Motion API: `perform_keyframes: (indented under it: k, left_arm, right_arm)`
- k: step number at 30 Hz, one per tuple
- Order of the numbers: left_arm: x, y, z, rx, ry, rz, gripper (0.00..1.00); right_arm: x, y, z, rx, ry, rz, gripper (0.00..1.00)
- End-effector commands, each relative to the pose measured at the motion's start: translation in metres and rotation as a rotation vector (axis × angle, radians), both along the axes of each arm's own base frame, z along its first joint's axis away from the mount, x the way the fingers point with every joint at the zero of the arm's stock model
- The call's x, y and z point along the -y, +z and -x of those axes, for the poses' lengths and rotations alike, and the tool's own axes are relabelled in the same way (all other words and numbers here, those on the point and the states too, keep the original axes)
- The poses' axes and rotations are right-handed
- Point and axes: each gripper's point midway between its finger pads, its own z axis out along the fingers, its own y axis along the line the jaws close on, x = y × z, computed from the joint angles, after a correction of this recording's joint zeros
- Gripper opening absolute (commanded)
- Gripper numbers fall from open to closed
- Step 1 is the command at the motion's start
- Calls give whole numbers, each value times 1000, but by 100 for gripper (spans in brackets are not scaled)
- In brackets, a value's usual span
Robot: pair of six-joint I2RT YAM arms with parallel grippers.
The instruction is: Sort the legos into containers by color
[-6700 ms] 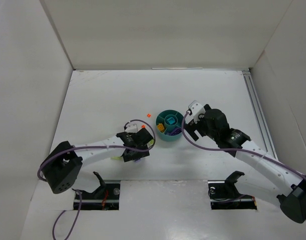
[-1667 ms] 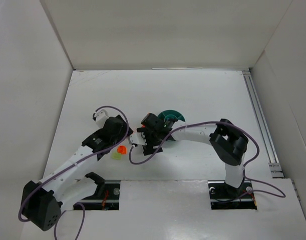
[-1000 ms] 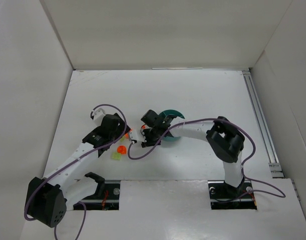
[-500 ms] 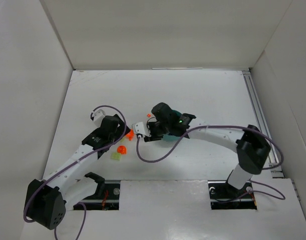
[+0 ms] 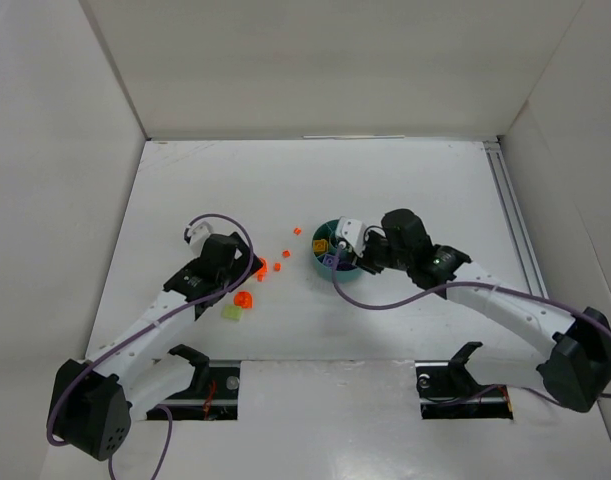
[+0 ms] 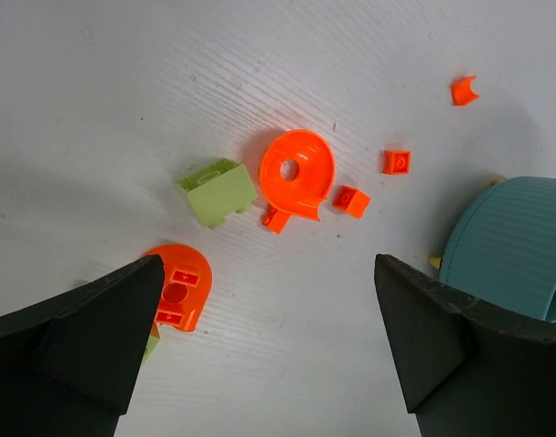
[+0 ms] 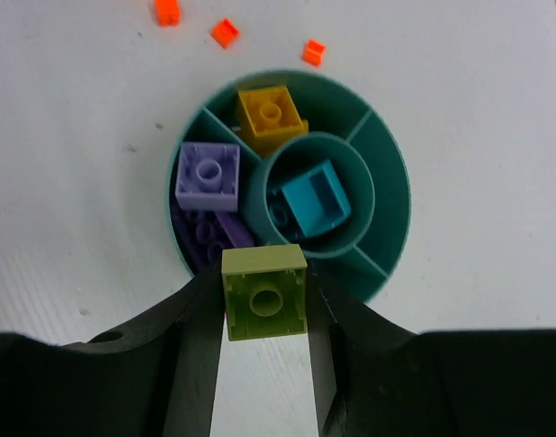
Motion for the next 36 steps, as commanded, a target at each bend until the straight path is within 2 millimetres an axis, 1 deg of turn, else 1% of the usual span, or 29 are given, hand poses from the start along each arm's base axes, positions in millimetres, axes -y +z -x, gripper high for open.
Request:
perform_keyframes:
  k: [1,2,3,4,6,7,9,12,14,15,16,17,20,21,26,28,29,31,32,34,36]
  left_arm:
    - [5,5,-3,25,-24,25,100]
    - [6,6,-5,33,-30,22,100]
    - [6,4,-5,25,-30,18,100]
    - [7,9,-7,36,-30,23,100]
    - [7,6,-7,18,-30,15,100]
    - [7,6,-7,18,-30,15,100]
    - [8,10,-9,27,-30,19,100]
    - [8,7,-9,18,-30,15,100]
    - [7,7,-9,19,-37,9,100]
    - [7,5,-8,10,-37,5,100]
    - [8,8,-10,19,-37,9,100]
    - [8,9,-10,19,-37,9,100]
    - [8,6,-10,10,-37,5,100]
    - [8,6,-10,10,-37,5,100]
    - [7,5,-9,2,-37,1,100]
    - [8,5,-9,1,-30,8,100]
    - [6,4,-8,-5,-17,4,100]
    - [5,2,-6,-16,-8,7,100]
    - [4,2,-6,-14,-2,1,100]
    - [1,1,-5,-18,6,-11,100]
    - [-1,2,-5,-18,33,-3,100]
  right_arm:
    - [18,19,-6,28,-105,-83,28]
    - [20,19,-8,28,-114,-82,28]
    - [28,18,-10,29,-134,-82,28]
    - [32,13,-12,22,-147,-76,28]
    - [36,10,-15,13,-158,-73,28]
    - [38,7,-20,15,-165,-64,28]
    - [36,4,-19,2,-152,-64,28]
    - [30,2,-27,12,-143,-53,28]
    - [29,-6,-30,-2,-143,-41,29]
    - [30,-1,-34,7,-152,-48,29]
    - [29,-5,-35,2,-152,-44,29]
    - [27,-9,-35,-10,-144,-42,31]
    - [27,-9,-35,-4,-139,-37,35]
    - [27,-12,-35,-11,-139,-31,38]
    - [26,-12,-34,-15,-130,-36,49]
    - [26,-12,-34,-15,-130,-36,51]
    - [26,-12,-34,-15,-130,-36,54]
    - [22,-12,-31,-18,-113,-39,56]
    - [22,-8,-31,-11,-113,-45,59]
    - [21,-4,-32,-4,-112,-51,59]
    - [27,5,-35,23,-153,-58,59]
